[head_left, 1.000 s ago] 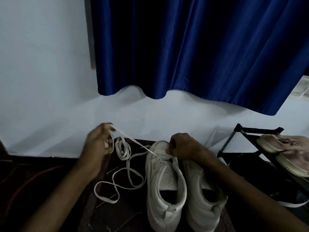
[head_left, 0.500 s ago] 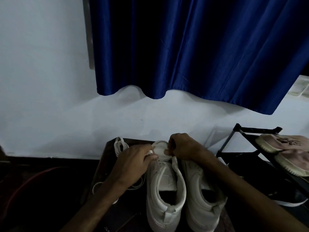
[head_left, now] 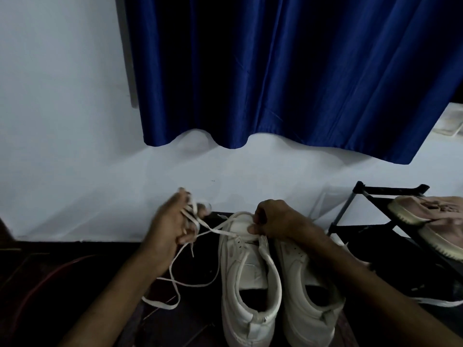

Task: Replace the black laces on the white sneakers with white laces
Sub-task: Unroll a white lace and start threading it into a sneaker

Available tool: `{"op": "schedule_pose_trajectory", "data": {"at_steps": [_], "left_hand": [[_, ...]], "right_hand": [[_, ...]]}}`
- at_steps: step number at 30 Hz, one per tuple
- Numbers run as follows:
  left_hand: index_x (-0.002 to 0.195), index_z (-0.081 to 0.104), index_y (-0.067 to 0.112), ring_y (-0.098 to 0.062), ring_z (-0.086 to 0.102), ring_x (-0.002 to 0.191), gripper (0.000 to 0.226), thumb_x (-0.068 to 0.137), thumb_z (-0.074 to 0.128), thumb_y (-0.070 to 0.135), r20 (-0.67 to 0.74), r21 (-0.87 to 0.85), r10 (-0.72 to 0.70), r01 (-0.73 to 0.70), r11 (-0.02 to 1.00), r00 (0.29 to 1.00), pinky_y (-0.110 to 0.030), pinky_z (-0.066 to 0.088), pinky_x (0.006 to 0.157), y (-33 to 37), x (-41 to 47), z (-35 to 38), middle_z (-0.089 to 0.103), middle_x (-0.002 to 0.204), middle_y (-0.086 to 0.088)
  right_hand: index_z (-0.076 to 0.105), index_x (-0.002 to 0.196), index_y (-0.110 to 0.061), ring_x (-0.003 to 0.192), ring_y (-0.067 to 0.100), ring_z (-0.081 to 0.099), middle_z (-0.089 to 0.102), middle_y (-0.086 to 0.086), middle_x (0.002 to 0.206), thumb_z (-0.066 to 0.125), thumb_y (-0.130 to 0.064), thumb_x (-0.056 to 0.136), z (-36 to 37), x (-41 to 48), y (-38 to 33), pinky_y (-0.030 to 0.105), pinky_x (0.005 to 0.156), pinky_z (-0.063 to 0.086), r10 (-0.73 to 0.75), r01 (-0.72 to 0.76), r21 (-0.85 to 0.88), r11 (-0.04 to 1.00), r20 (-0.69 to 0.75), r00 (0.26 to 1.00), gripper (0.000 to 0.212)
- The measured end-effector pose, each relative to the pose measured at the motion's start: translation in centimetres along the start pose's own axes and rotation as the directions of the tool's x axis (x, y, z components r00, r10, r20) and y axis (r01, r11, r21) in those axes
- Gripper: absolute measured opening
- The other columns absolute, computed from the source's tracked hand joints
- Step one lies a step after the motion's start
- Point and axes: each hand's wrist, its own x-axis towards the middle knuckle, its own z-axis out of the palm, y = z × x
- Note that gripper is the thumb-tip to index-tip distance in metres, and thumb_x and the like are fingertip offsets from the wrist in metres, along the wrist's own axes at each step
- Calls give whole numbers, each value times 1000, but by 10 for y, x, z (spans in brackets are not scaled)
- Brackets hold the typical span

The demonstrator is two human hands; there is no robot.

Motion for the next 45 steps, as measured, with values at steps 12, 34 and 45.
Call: {"op": "schedule_pose_trajectory", "data": {"at_steps": [12,34,45], "left_hand": [[76,61,27,-4,64,68,28,91,61,51,394,897,119,-410,165,911,-32,51,71,-17,11,-18,67,67,11],[66,50,24,-5,17,44,34,77,77,42,391,-378,57,104,920,919,-22,10,41,19,12,-44,32,45,12],[92,69,14,-9,52,61,10,92,66,23,244,315,119,-195,929,962,-17,31,46,-12,-2,2,71,82,5]], "right_hand": [[61,89,-19,85,10,55,59,-7,87,78,-36,80,1,4,4,19,71,39,-53,53,-26,998,1,999,26],[52,72,-17,59,11,52,49,-3,62,49,-15,84,-110,-40,-17,46,92,54,-38,-142,988,65,144,989,13],[65,114,-17,63,8,57,68,-4,82,48,-18,98,-88,-35,-16,16,46,36,29,-55,905,422,47,998,23]]}}
